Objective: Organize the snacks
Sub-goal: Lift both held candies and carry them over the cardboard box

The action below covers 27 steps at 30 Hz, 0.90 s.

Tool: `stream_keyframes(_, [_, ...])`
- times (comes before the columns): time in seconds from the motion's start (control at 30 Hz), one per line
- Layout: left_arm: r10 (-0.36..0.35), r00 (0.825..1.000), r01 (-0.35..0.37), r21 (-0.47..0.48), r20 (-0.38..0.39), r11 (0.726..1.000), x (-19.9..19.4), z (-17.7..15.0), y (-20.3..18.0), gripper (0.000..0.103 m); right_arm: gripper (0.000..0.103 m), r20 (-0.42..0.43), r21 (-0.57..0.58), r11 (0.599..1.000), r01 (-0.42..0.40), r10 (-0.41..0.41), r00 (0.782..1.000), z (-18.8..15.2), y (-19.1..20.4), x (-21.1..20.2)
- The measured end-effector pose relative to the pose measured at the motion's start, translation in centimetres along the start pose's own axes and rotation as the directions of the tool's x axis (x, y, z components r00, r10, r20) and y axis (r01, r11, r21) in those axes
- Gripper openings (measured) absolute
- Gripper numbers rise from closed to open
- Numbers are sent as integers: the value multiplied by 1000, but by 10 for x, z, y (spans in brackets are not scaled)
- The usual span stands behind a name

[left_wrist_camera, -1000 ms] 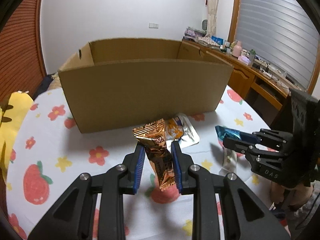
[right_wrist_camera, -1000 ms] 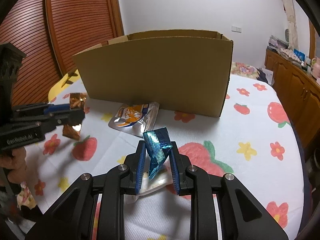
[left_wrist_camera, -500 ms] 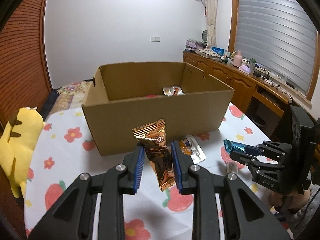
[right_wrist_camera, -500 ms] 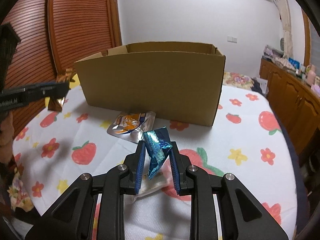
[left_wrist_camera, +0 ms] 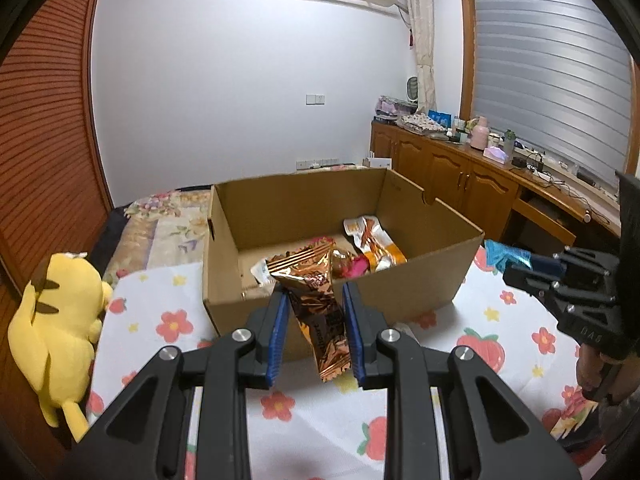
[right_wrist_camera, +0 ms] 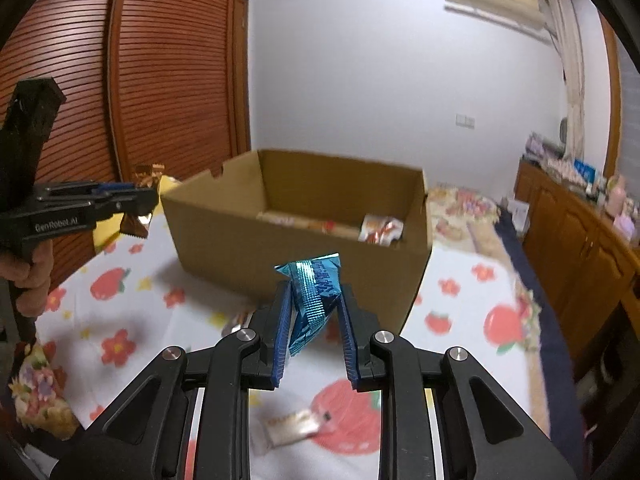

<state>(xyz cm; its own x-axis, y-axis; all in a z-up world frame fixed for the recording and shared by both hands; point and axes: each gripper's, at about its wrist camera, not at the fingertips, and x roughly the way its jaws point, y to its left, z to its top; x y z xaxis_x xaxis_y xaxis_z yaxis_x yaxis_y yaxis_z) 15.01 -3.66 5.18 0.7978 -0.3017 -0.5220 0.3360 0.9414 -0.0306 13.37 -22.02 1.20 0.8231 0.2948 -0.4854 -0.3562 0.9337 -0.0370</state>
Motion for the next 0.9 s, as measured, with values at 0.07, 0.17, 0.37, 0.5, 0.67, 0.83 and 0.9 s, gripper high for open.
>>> stream_keyframes(0.07, [1, 1000, -1, 7, 7, 1000, 2, 5, 0, 25, 21, 14, -10, 1000, -1, 1, 1000, 11, 0, 0])
stream_keyframes(0.17, [-2, 1000, 2, 7, 4, 1000, 9, 10, 1, 25, 21, 26, -20, 1000, -2, 3, 1000, 25, 0, 4])
stream_keyframes(0.37, [8, 1000, -8, 5, -10, 1000, 28, 19, 5, 25, 21, 19, -29, 1000, 10, -9, 1000, 43, -3, 23])
stream_keyframes(0.5, [11, 1000, -11, 5, -23, 1000, 39, 24, 8, 25, 21, 9, -13, 1000, 13, -13, 1000, 49, -8, 33])
stream_keyframes(0.67, [21, 999, -21, 10, -38, 1000, 57, 27, 12, 25, 21, -10, 13, 1000, 8, -8, 1000, 58, -15, 49])
stream_keyframes(0.83, [31, 996, -31, 2, -88, 1000, 80, 25, 16, 25, 21, -47, 42, 999, 4, -2, 999, 67, -21, 72])
stream_keyframes(0.9, [31, 995, -31, -2, -97, 1000, 84, 23, 16, 25, 21, -65, 54, 999, 3, 1, 998, 66, -22, 80])
